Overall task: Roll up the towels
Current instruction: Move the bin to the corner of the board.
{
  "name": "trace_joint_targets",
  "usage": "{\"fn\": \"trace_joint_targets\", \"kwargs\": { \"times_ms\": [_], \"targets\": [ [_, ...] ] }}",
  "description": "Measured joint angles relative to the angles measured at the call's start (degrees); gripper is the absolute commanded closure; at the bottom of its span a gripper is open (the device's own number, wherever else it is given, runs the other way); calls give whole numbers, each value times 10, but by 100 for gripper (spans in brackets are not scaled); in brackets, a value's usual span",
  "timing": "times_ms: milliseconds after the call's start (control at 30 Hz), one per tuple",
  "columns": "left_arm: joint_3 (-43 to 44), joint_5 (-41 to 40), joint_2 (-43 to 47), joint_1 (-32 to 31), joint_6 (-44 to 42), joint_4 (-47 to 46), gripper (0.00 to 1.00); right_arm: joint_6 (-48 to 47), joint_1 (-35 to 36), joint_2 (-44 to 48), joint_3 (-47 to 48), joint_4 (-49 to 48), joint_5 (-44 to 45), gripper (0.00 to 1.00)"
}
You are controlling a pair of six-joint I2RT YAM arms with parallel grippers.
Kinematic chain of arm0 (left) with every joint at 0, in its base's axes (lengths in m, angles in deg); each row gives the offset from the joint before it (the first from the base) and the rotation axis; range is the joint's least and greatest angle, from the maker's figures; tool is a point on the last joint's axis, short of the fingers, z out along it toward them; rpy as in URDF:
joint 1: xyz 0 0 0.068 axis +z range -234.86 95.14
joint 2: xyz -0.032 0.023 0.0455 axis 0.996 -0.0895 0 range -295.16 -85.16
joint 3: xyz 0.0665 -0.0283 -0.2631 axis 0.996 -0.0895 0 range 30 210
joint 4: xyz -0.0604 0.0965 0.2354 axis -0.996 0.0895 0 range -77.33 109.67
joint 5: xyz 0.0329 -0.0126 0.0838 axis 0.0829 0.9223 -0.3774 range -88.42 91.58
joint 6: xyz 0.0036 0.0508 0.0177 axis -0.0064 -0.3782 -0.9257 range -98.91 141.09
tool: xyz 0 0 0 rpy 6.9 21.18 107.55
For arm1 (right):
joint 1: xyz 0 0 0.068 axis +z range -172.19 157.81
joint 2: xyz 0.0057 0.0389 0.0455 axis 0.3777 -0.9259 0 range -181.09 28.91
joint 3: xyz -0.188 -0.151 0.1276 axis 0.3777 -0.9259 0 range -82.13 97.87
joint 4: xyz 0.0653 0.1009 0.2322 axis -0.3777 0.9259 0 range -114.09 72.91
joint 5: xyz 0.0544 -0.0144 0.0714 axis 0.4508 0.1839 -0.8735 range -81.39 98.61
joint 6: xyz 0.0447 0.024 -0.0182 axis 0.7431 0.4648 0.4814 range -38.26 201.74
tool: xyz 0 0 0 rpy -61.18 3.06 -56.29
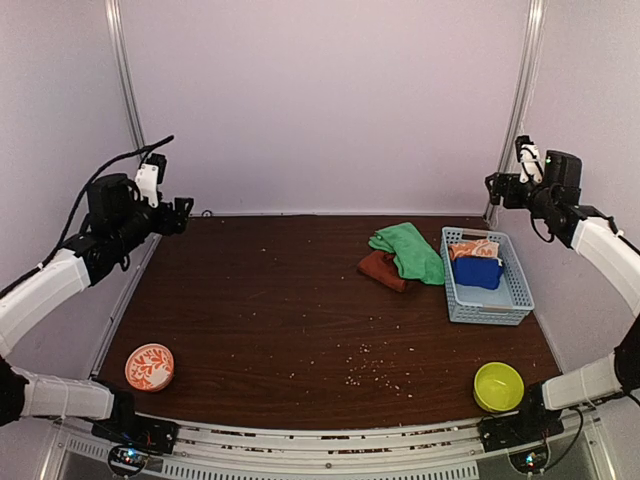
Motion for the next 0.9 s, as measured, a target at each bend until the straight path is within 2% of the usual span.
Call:
{"fn": "trace_joint_targets", "kwargs": {
  "times_ms": [167, 267, 467, 533, 667, 900],
  "targets": [
    [1, 31, -21, -61, 1, 24, 17, -81, 1, 19, -10, 80, -54, 11],
    [4, 45, -44, -118, 1, 41, 17, -148, 13, 29, -15, 147, -75, 18],
    [10, 72, -102, -227, 8, 61, 19, -301, 67, 45, -52, 300, -92, 47],
    [10, 80, -122, -252, 12, 65, 19, -345, 86, 52, -73, 353, -90, 62],
    [10, 87, -153, -282, 24, 65, 19, -419, 109, 61, -107, 431, -81, 84],
    [10, 90, -181, -297, 46, 64, 19, -475, 119, 35, -157, 494, -38, 96]
  ]
}}
